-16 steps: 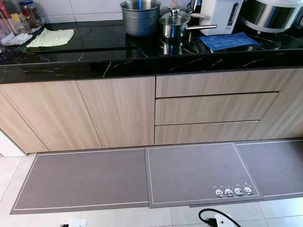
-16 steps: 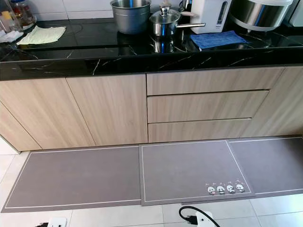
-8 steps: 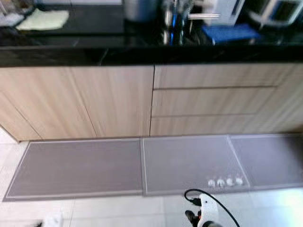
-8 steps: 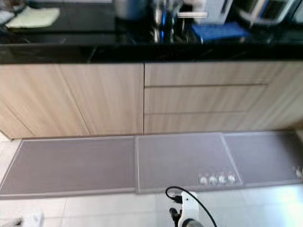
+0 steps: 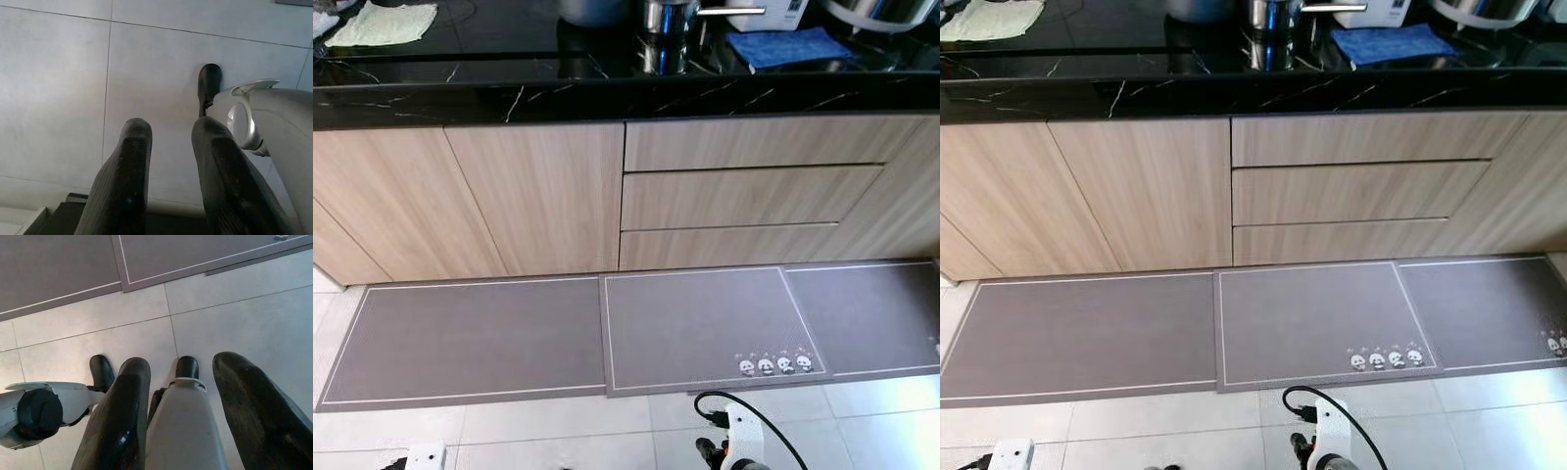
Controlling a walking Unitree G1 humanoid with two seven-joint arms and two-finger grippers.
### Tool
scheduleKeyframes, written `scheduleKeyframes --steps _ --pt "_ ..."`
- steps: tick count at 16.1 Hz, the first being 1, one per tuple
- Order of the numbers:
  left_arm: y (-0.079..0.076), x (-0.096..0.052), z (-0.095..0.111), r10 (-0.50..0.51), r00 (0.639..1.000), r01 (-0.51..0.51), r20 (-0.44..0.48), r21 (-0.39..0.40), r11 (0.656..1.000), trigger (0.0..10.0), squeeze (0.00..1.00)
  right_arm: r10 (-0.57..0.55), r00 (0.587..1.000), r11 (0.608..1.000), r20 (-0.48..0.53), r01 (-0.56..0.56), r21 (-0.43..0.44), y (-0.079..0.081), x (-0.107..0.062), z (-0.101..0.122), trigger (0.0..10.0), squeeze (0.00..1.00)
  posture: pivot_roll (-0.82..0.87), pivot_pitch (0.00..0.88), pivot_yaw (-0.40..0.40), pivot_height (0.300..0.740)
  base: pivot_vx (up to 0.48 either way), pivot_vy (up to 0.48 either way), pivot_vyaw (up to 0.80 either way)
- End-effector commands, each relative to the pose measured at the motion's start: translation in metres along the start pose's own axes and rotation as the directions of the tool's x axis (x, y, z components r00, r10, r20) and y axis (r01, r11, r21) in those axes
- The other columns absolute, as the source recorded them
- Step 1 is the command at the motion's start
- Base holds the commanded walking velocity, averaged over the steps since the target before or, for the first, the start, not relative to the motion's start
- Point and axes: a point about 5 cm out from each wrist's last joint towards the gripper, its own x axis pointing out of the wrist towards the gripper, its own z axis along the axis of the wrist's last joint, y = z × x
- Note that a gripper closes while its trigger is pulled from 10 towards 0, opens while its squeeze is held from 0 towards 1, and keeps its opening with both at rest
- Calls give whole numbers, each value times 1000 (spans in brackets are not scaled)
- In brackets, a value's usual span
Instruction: Kitchen organization
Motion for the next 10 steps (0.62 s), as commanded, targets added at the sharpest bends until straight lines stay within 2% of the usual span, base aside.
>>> scheduleKeyframes --steps 1,4,7,10 --pt "4 -1 -7 13 1000 -14 -25 -23 1000 10000 0 -6 1000 1000 -19 6 10 -3 -1 -6 10000 0 42 149 -32 740 0 0 0" --pt "3 -1 -8 14 1000 -15 -27 -28 1000 10000 0 -9 1000 1000 -21 9 15 -4 -2 -6 10000 0 36 148 -34 740 0 0 0" --pt "3 -1 -8 17 999 -18 -29 -21 1000 10000 0 2 1000 1000 -16 -2 17 3 0 -5 10000 0 31 144 -39 740 0 0 0" --pt "2 -1 -8 13 1000 -13 -28 -18 1000 10000 0 3 1000 1000 -24 -3 6 3 0 -6 10000 0 30 143 -46 740 0 0 0"
